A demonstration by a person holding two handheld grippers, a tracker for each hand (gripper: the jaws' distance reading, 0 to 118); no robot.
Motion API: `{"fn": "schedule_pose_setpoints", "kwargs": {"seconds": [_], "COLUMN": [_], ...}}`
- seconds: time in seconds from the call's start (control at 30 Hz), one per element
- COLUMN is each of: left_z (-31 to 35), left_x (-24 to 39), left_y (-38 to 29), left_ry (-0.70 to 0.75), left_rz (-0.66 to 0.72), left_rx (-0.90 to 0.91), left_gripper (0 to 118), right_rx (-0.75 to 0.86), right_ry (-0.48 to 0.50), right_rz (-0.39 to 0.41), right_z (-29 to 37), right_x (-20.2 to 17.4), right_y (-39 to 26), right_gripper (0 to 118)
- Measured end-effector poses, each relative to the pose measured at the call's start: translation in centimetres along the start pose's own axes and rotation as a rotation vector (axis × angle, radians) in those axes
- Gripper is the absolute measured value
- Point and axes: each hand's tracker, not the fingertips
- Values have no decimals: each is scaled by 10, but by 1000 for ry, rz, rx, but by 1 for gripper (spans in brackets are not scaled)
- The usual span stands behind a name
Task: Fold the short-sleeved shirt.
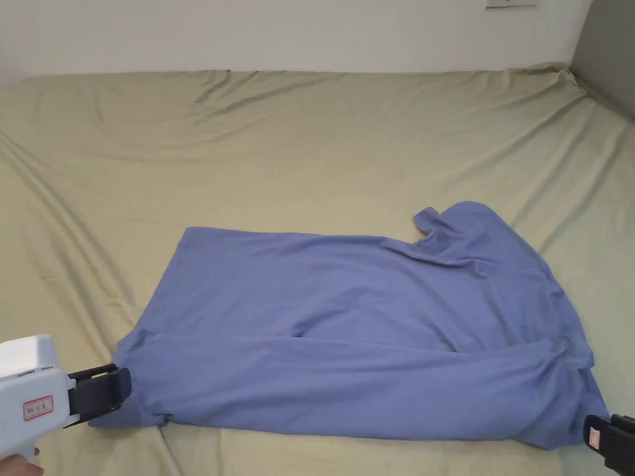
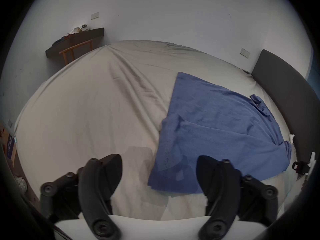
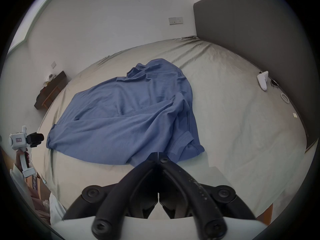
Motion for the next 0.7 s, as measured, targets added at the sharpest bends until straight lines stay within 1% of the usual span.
{"fn": "schedule_pose_setpoints", "kwargs": {"seconds": [0.03,0.13,0.17,0.2,0.23,0.27,0.3,0.33,0.37,0.4,0.43,0.47,0.5,0.53,0.57,0.6,0.63,0.67,0.7], "left_z": [1,-27,-25,-17,-17,-19,-18,-20,-19,-18,-26,-24,-22,-20,-14,-12,-10,-8,-4], "left_x": [12,13,23,27,31,33,32,35,39,41,33,32,31,29,29,27,26,26,26], "left_y": [-4,-20,-25,-23,-21,-18,-15,-13,-11,-11,-8,-8,-6,-4,-1,0,2,2,4], "left_ry": [3,39,53,62,77,69,45,76,85,91,92,91,86,79,68,59,51,49,44], "left_rz": [-4,-14,-14,-24,-34,-40,-27,-40,-68,-84,-94,-107,-105,-97,-79,-67,-58,-58,-60], "left_rx": [-52,-165,-112,-61,-100,-106,-118,-137,-144,-145,-146,-146,-145,-144,-143,-140,-139,-137,-137], "left_gripper": [72,40,39,35,14,2,2,2,2,2,2,2,2,2,2,2,2,2,2], "right_rx": [-4,-13,-20,-25,-29,-31,-30,-28,-29,-28,-26,-22,-14,-10,-17,-38,-68,-125,-141], "right_ry": [-2,-14,-10,-12,-11,-10,-13,-19,-24,-25,-25,-23,-33,-45,-69,-106,-102,-90,-97], "right_rz": [-3,-2,3,0,2,6,12,25,35,42,52,62,68,75,94,97,101,104,102], "right_z": [0,-1,-1,-2,-3,-3,-4,-4,-5,-8,-13,-20,-25,-34,-45,-57,-71,-84,-88], "right_x": [1,0,1,1,0,0,-1,-1,-1,0,2,5,6,9,11,14,17,21,21], "right_y": [-1,-7,-9,-11,-12,-13,-12,-11,-9,-5,-2,2,8,14,19,24,27,27,26], "right_gripper": [1,1,1,1,2,5,13,37,65,90,113,116,113,103,86,65,50,50,49]}}
